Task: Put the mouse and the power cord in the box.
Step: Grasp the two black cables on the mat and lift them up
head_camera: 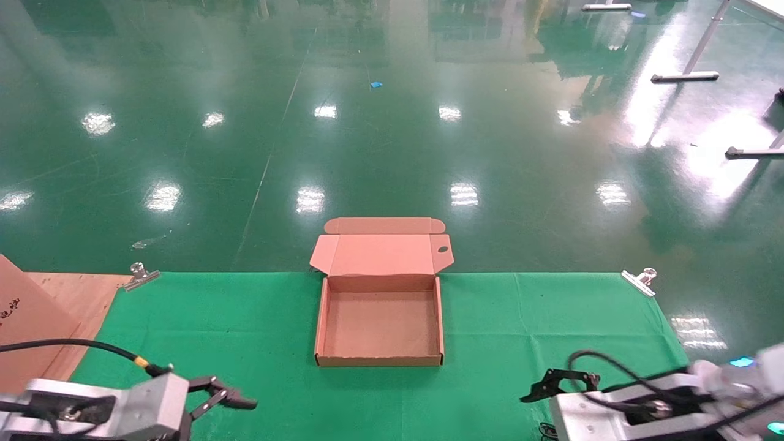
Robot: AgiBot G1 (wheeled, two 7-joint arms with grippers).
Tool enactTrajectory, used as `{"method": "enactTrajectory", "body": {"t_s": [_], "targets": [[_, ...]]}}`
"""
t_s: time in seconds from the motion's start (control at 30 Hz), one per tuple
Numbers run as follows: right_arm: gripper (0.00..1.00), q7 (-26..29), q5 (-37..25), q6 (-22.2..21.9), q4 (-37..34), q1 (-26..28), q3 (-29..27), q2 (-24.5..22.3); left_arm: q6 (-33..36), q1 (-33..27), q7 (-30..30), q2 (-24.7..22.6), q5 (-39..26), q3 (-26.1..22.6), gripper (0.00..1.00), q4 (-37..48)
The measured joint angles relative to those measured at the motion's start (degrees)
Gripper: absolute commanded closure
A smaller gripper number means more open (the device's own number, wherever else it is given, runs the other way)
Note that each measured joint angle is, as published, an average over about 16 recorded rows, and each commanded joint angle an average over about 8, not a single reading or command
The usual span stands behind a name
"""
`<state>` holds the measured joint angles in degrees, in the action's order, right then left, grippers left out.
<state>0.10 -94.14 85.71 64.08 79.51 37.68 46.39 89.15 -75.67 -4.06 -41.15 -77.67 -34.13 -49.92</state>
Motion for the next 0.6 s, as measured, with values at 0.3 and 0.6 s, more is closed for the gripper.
{"method": "enactTrajectory", "body": {"t_s": [0.3, 0.6], "targets": [[0.00, -3.7, -16.1, -5.5, -6.1, 3.3, 6.8, 7.0, -5.2, -7.1, -7.1, -6.6, -15.5, -7.6, 0.00, 13.0], [0.00, -9.9, -21.9, -11.6, -17.9, 4.1, 9.5, 12.2, -11.9, -10.4, -13.5, -13.1, -22.6, -10.7, 0.00, 26.1]]}}
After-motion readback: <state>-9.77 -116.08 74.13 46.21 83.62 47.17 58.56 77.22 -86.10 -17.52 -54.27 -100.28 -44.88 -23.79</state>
